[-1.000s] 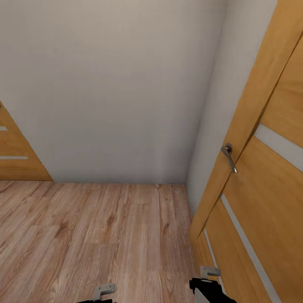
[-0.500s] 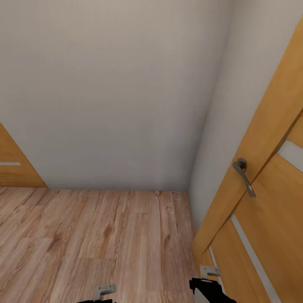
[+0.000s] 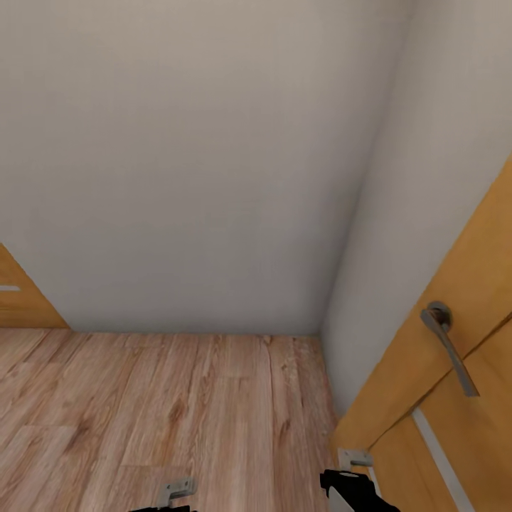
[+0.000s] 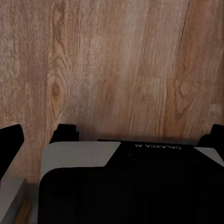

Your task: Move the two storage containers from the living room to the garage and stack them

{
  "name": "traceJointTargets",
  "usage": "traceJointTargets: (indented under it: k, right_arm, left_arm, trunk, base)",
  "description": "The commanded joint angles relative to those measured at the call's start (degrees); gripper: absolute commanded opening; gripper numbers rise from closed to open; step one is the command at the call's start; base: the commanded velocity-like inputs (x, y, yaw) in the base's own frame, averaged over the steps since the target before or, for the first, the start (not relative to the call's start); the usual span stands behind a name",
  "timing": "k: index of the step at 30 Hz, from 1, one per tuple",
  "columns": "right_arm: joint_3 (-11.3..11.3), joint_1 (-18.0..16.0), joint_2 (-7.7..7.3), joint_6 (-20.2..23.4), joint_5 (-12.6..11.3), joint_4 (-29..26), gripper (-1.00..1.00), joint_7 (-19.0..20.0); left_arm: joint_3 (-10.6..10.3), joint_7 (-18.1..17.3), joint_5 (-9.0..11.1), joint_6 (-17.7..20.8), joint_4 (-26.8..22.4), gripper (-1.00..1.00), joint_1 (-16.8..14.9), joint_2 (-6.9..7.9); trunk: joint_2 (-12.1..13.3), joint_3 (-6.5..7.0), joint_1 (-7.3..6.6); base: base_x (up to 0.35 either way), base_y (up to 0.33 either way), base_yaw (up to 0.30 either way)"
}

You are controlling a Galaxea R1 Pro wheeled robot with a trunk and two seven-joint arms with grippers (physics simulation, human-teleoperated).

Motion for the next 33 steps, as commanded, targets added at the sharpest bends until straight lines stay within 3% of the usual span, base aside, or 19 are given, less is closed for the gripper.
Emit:
traceJointTargets:
  k: [1, 14, 33]
  right_arm:
    - [0.5, -0.1, -0.05, 0.4, -0.3, -0.1, 1.0, -0.4]
    - [0.5, -0.1, -0.05, 0.4, -0.2, -0.1, 1.0, -0.4]
    - [0.5, 0.0, -0.05, 0.4, -0.1, -0.1, 1.0, -0.4]
  left_arm:
    - [0.2, -0.1, 0.5, 0.4, -0.1, 1.0, 0.0, -0.03]
    - [0.2, -0.1, 0.5, 0.4, -0.1, 1.0, 0.0, -0.03]
    - [0.2, -0.1, 0.5, 0.4, -0.1, 1.0, 0.0, -0.03]
  trunk:
    - [0.0, -0.06, 0.04]
    - [0.0, -0.06, 0.04]
    - [0.0, -0.06, 0.04]
  base:
    - [0.311, 0.0, 0.0]
    - [0.29, 0.0, 0.022]
    - [0.016, 0.0, 0.235]
